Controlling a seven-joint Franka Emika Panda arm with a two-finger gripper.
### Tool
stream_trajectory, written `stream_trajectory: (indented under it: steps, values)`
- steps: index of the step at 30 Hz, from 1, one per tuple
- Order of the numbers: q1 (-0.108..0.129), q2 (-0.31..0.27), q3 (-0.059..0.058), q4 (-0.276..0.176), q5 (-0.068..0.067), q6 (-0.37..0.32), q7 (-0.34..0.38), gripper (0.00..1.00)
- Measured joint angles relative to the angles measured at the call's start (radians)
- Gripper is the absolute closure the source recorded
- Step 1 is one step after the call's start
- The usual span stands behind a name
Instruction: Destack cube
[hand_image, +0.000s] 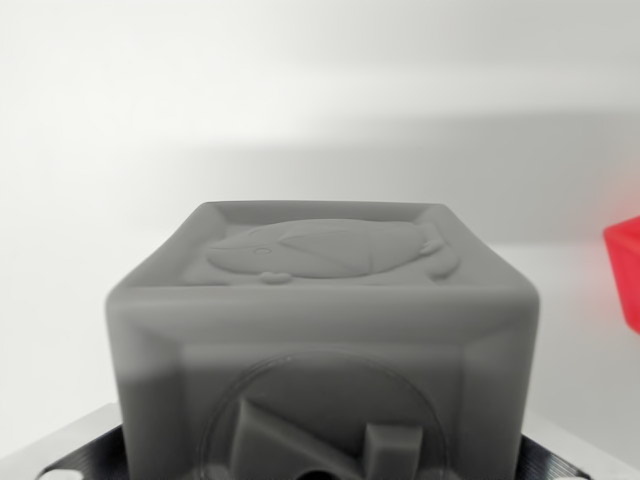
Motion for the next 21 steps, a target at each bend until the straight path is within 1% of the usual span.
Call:
stream_trajectory:
  steps: [13, 21]
  values:
    - [0.049, 0.032, 0.006, 0.019, 0.0, 0.011, 0.12, 1.0]
    - [0.076, 0.05, 0.007, 0.032, 0.0, 0.018, 0.186, 1.0]
